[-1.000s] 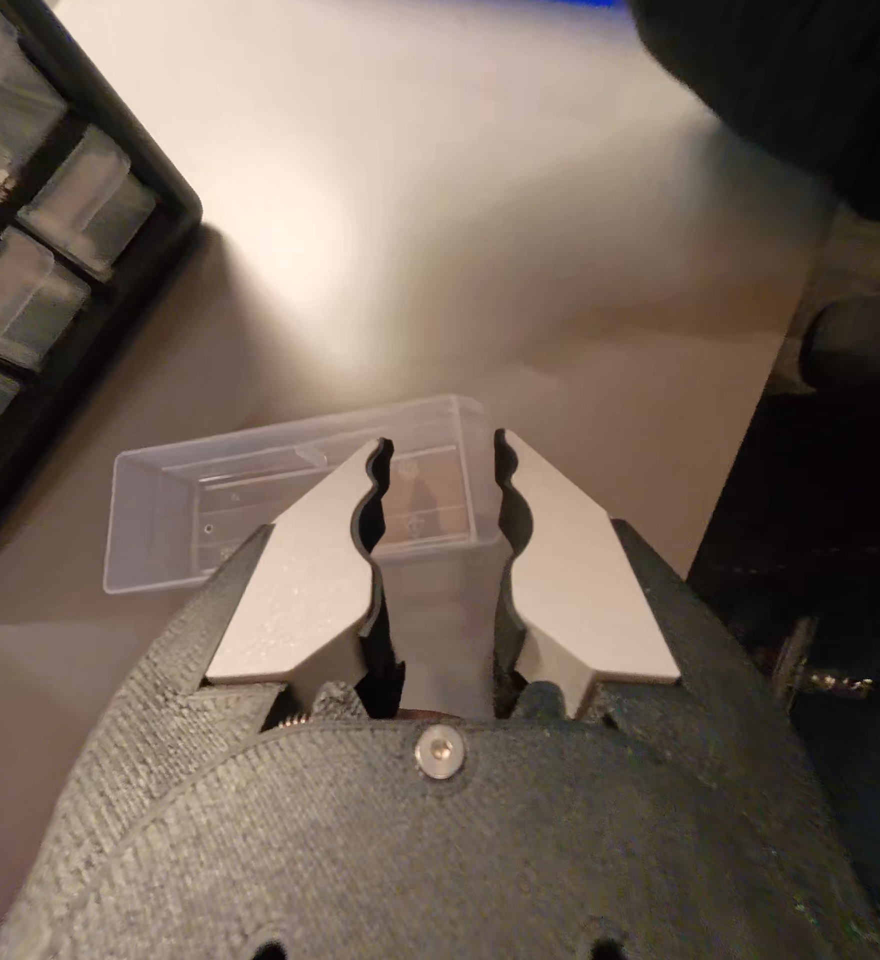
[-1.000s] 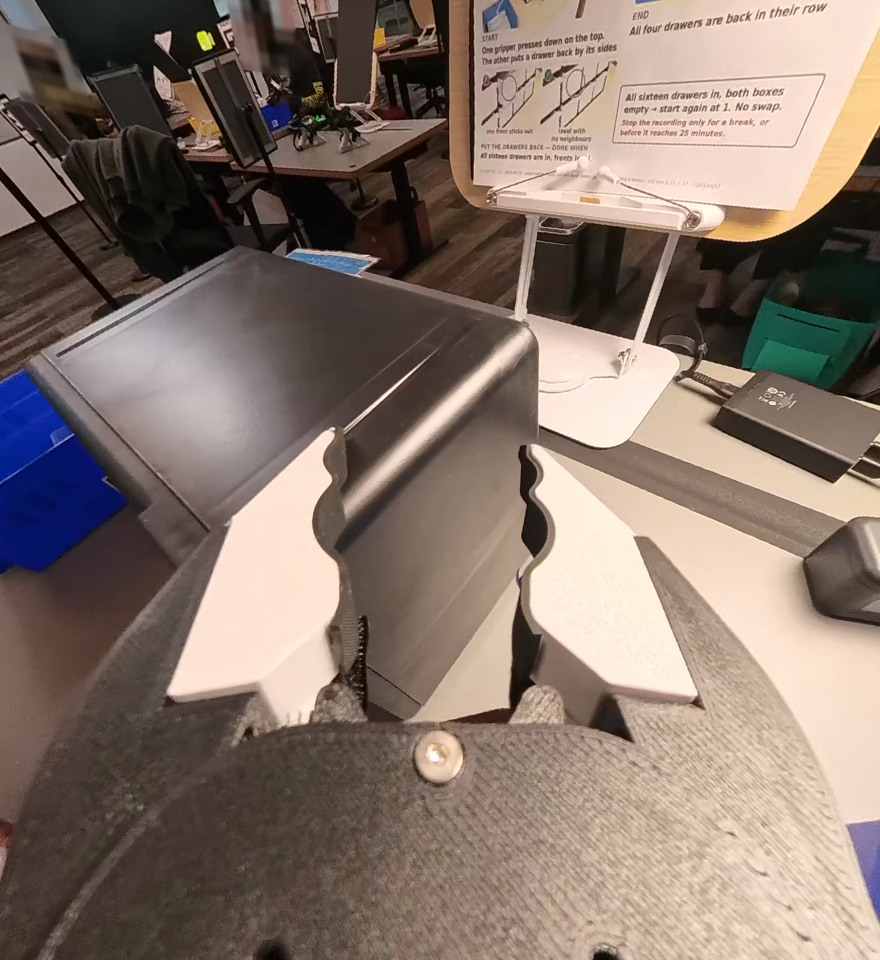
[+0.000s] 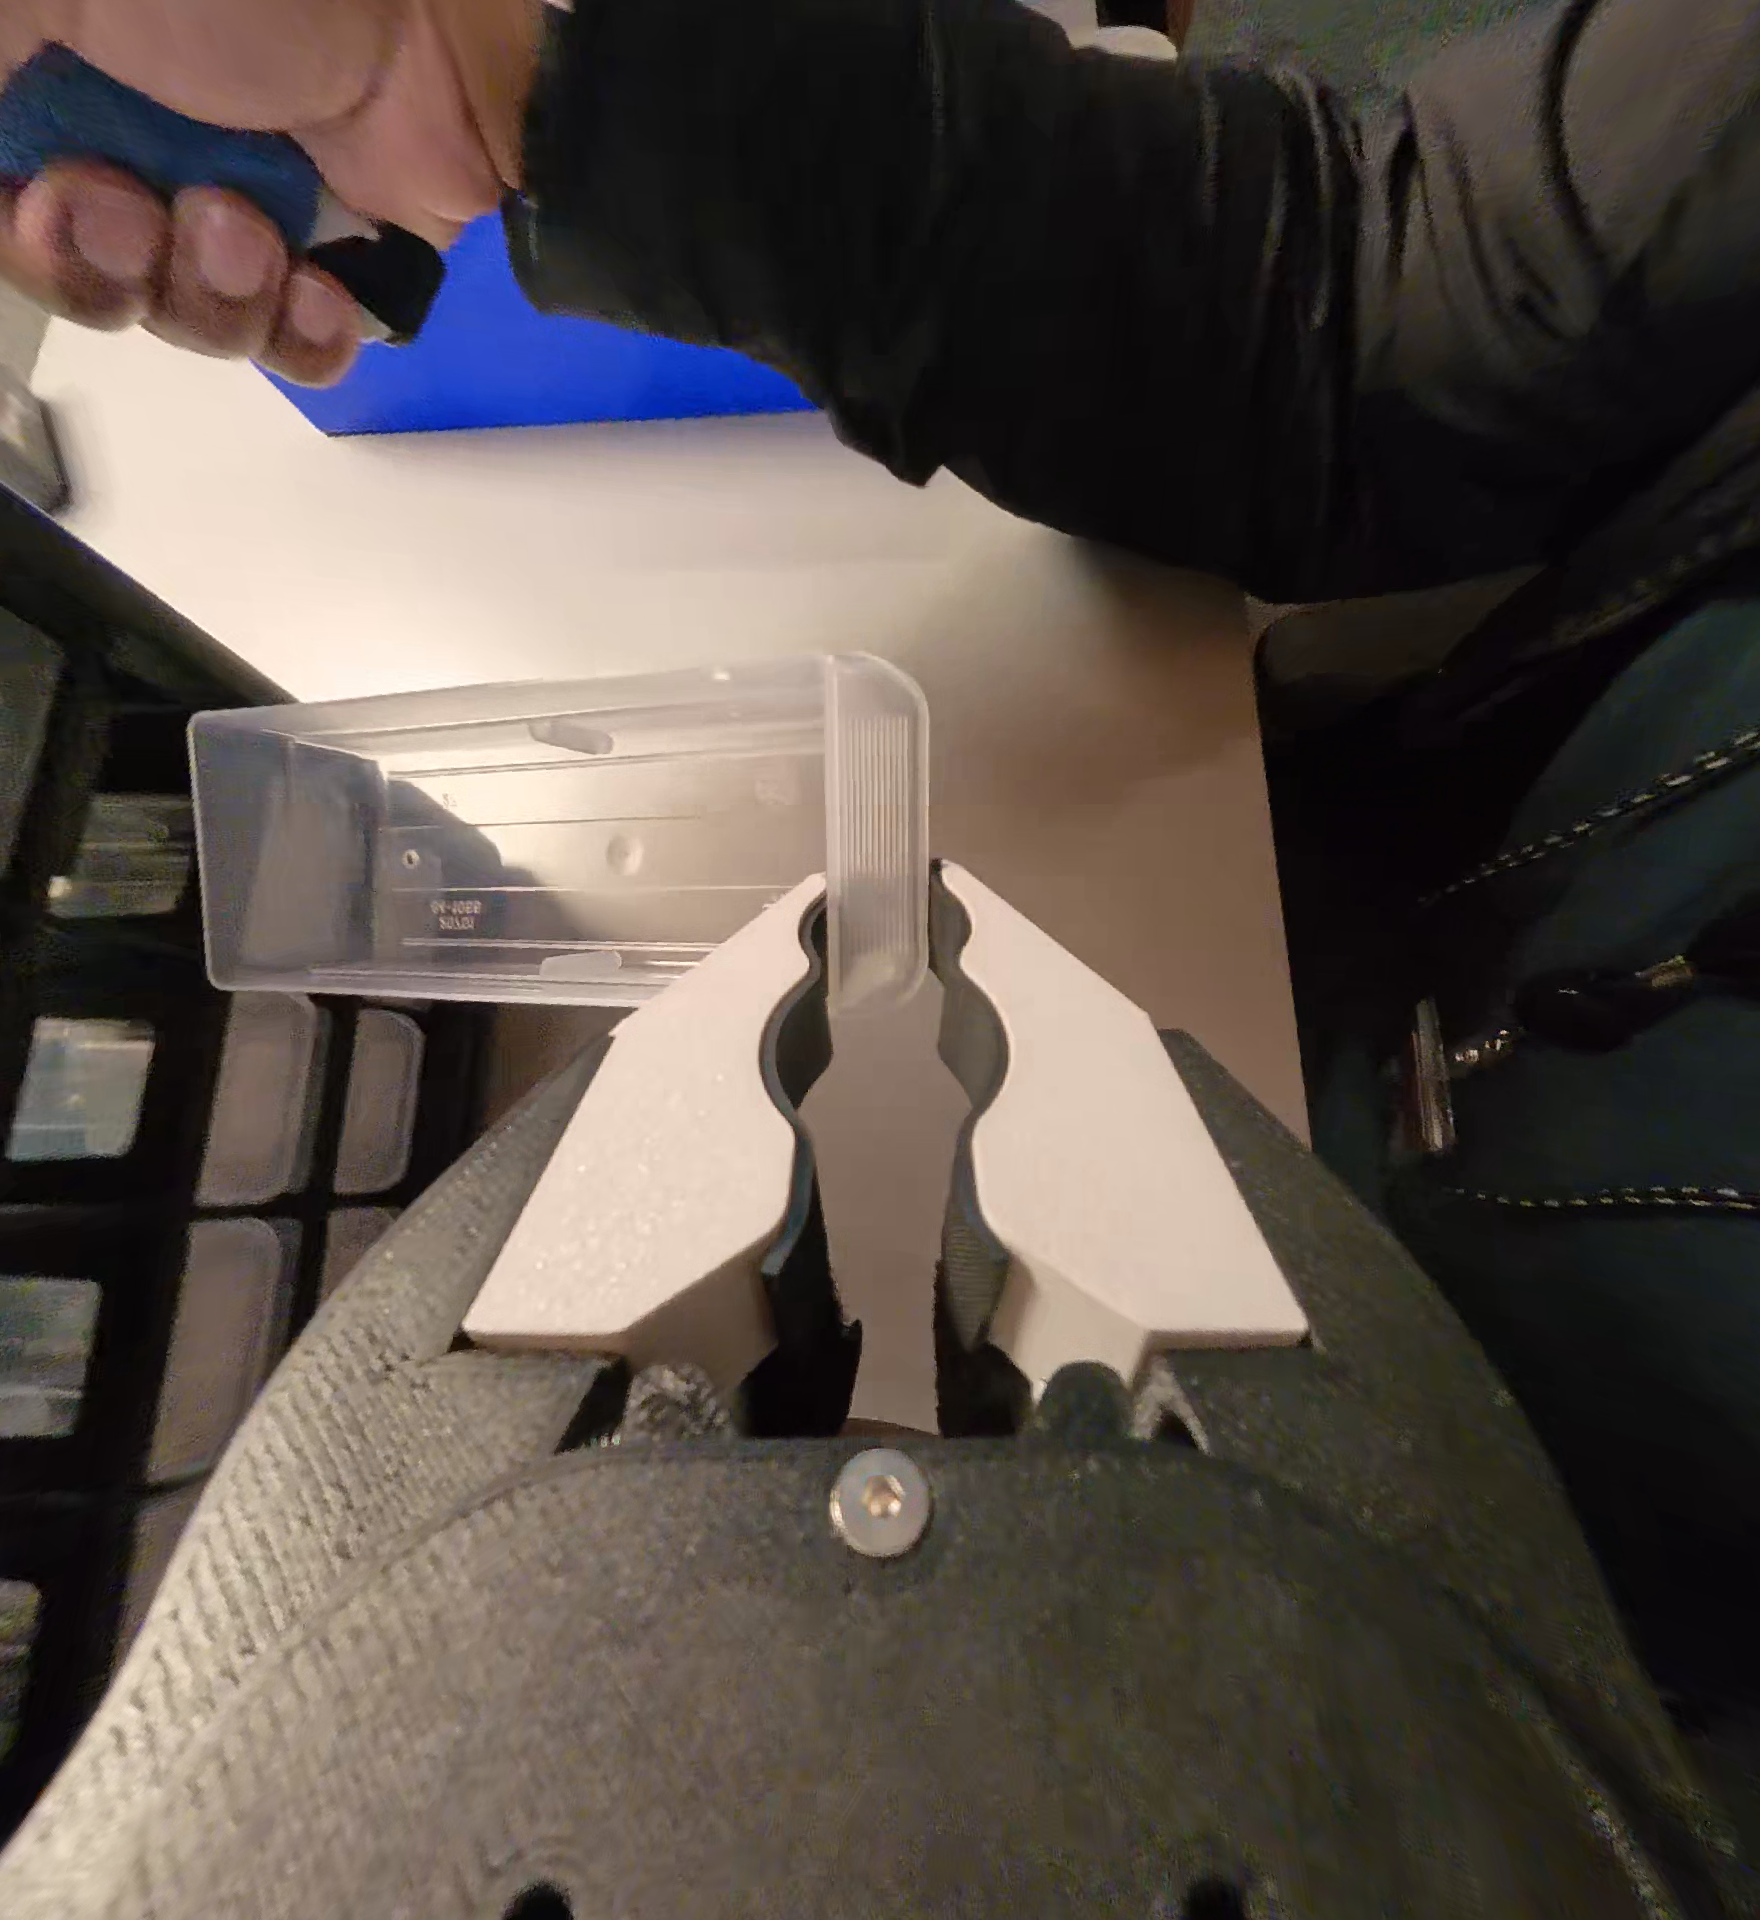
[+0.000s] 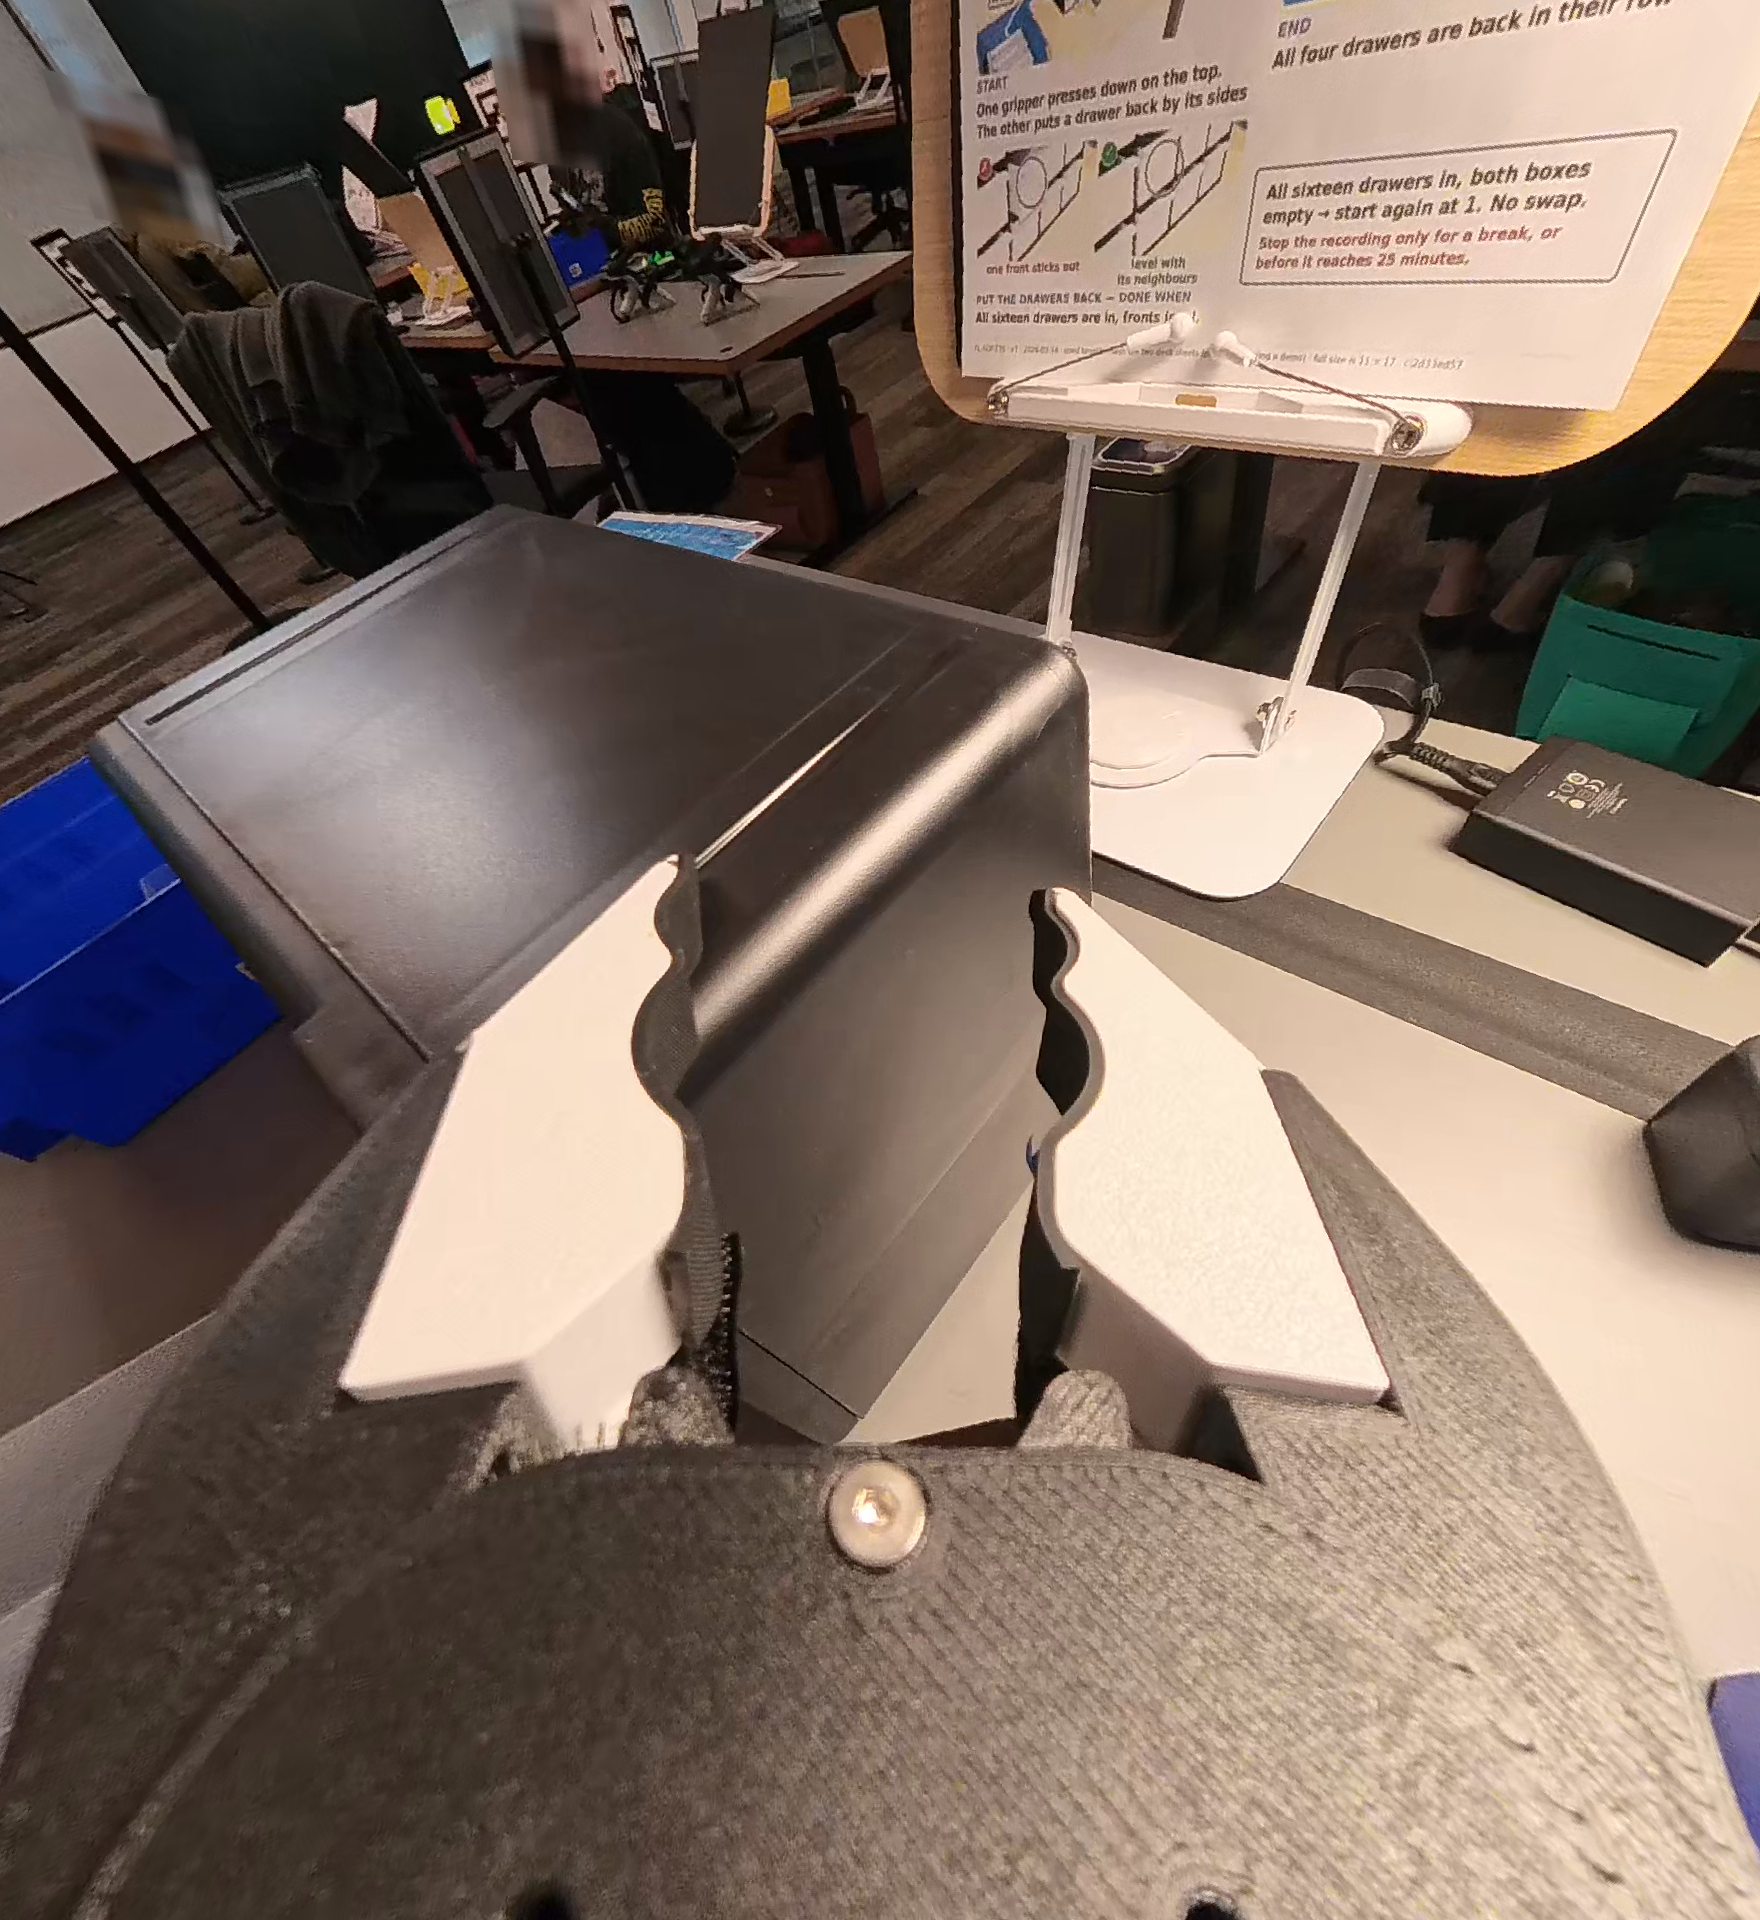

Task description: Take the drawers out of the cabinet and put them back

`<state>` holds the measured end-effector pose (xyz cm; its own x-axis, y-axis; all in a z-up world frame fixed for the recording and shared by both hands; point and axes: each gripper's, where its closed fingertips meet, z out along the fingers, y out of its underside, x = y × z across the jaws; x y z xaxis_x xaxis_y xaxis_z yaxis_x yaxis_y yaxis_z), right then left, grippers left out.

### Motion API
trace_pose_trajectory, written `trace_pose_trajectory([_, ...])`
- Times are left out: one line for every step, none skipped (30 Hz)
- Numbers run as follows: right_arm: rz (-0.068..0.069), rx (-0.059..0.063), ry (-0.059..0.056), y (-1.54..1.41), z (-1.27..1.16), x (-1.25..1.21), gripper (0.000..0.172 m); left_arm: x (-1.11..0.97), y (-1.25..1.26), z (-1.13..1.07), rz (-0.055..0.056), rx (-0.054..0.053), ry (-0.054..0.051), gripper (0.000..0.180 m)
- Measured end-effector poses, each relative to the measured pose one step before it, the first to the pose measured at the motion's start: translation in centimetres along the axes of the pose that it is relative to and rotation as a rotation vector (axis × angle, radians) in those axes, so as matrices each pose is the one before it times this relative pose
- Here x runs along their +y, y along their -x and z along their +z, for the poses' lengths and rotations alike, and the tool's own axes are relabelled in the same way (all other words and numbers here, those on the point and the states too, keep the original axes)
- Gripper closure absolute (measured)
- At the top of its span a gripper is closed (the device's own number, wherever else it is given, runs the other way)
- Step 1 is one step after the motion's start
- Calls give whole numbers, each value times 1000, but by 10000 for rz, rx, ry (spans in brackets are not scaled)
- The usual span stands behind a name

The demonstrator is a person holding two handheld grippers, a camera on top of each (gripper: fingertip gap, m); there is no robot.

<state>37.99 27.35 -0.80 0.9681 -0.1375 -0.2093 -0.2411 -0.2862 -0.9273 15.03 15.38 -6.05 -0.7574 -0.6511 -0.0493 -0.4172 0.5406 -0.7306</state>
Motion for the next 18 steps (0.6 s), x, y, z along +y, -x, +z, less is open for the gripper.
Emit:
trace_pose_trajectory([-4, 7, 0, -1, -4, -7, 104, -484, 793, 66, -77, 239, 106, 167])
trace_pose_trajectory([-9, 3, -3, 0, 1, -1, 104, -399, 689, 116, -53, 199, 110, 167])
trace_pose_trajectory([-1, -7, -1, -1, 1, -3, 104, -265, 605, 150, -22, 146, 136, 167])
trace_pose_trajectory([12, -20, -2, 6, 6, 0, 104, -174, 524, 150, -21, 83, 157, 167])
trace_pose_trajectory([25, -28, -2, 3, 11, 4, 104, -125, 440, 144, 8, 23, 157, 166])
trace_pose_trajectory([23, -25, -3, -2, 11, 2, 104, -118, 172, 119, 81, 55, 134, 166])
trace_pose_trajectory([13, -26, -1, 4, 19, 5, 104, -40, -6, 100, 102, 56, 162, 166])
trace_pose_trajectory([18, -29, -2, -1, 14, 12, 104, 90, 26, 97, 83, -38, 241, 167])
trace_pose_trajectory([23, -32, -3, 6, 14, 11, 104, 151, 20, 62, 86, -73, 250, 166])
trace_pose_trajectory([17, -32, -3, 5, 20, -1, 105, 183, 1, 44, 86, -51, 232, 167])
trace_pose_trajectory([13, -25, 1, 4, 13, -2, 105, 240, 19, 19, 89, -18, 230, 167])
trace_pose_trajectory([4, -18, 1, -2, 14, 0, 104, 195, -25, 8, 84, 32, 177, 167])
trace_pose_trajectory([-3, -10, 2, 0, 2, 10, 105, 91, 7, -12, 32, 49, 93, 167])
trace_pose_trajectory([2, -4, -3, -2, 3, -7, 104, 55, 119, -29, -19, -8, 64, 167])
trace_pose_trajectory([0, 9, 1, -3, -1, 4, 105, 89, 172, -36, -11, -42, 85, 167])
trace_pose_trajectory([-12, 16, -3, 0, -12, -3, 105, 43, 124, -64, -5, -25, 41, 167])
trace_pose_trajectory([-22, 18, -3, 2, -6, -13, 105, -49, 165, -101, -12, -50, -24, 167])
trace_pose_trajectory([-16, 11, -1, -4, -4, -5, 104, -71, 224, -115, 12, -97, -42, 167])
